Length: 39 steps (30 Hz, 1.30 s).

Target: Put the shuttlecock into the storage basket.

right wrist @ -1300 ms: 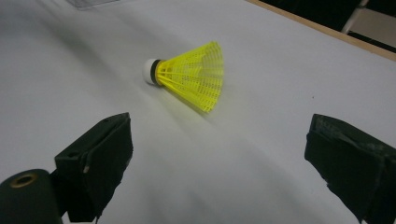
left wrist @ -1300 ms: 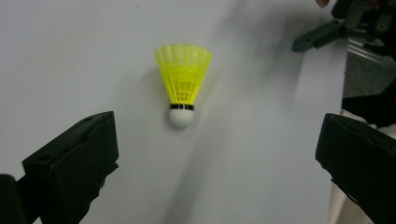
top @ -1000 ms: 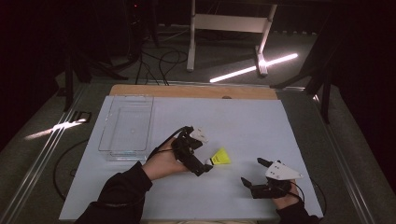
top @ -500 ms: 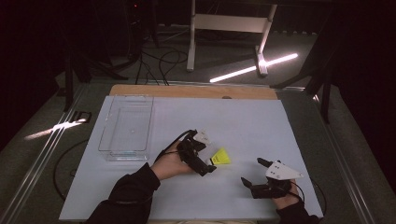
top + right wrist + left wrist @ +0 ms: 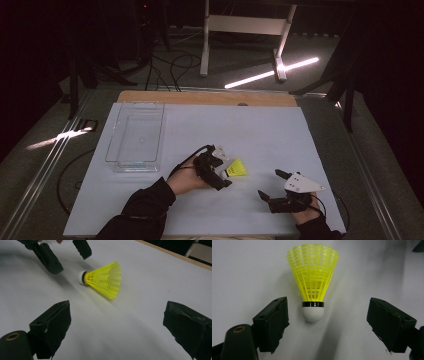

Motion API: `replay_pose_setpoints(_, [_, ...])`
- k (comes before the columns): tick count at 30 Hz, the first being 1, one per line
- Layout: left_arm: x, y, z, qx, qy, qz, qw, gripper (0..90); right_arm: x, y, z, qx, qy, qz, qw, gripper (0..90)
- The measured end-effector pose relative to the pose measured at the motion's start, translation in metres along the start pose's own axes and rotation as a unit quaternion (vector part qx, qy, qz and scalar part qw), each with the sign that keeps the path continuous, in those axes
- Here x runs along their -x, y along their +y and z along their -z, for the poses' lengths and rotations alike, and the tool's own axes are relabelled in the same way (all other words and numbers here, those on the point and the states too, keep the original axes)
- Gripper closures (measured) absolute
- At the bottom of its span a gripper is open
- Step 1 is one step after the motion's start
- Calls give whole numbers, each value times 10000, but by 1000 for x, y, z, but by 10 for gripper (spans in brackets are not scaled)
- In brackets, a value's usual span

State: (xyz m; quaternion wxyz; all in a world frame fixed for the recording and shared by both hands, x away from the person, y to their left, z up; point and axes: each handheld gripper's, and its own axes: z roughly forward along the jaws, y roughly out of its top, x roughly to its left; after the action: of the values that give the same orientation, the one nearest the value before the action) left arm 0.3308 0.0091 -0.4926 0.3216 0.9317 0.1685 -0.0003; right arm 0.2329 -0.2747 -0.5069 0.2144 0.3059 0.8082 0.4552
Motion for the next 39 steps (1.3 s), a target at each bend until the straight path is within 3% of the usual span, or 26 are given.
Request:
replay_pose_setpoints(16, [-5, -2, -17, -227, 197, 157, 9994, 430, 0, 0, -1, -21, 31, 7, 10000, 78])
replay_pose_setpoints(21, [-6, -2, -22, -256, 134, 123, 9995, 520, 0, 0, -1, -39, 36, 26, 10000, 78])
replay_pose_setpoints(30, [-6, -1, -27, -387, 162, 113, 9991, 570, 0, 0, -1, -31, 43, 18, 10000, 79])
replay_pose_setpoints(32, [-7, -1, -28, -438, 138, 78, 9989, 612, 0, 0, -1, -38, 39, 20, 10000, 79])
replay_pose_setpoints(33, [-8, -1, -27, -415, 100, 158, 9990, 640, 0, 0, -1, -39, 40, 18, 10000, 79])
replay_pose_setpoints(39, [-10, 1, -27, -528, 44, 112, 9985, 653, 0, 0, -1, -48, 47, 24, 10000, 78])
